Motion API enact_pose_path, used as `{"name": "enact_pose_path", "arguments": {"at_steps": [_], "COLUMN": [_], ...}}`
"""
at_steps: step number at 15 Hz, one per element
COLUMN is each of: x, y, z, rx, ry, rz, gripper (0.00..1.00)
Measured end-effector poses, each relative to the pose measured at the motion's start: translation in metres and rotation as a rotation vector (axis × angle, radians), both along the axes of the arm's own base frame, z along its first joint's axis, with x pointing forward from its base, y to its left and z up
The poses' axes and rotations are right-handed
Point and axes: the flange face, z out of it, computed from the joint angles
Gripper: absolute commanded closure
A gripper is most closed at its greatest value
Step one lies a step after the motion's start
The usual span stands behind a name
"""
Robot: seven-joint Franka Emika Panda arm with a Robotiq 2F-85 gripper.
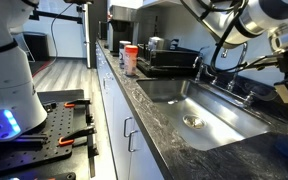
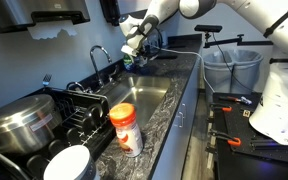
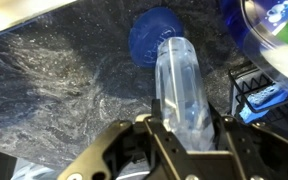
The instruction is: Move the soap bottle backwards
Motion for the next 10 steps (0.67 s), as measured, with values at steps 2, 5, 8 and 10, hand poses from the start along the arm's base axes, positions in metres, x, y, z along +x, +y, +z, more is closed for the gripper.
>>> {"name": "enact_pose_path", "arguments": {"at_steps": [2, 5, 8, 10], "x": [0.002, 0.004, 0.006, 0.006], "y": [0.000, 0.002, 0.006, 0.007], "z": [0.002, -0.002, -0.009, -0.012], "rx": [-0.004, -0.001, 0.008, 0.011], "ry": [0.012, 0.043, 0.070, 0.083], "rz": [0.021, 0.067, 0.105, 0.120], "gripper": [0.83, 0.83, 0.83, 0.83]}}
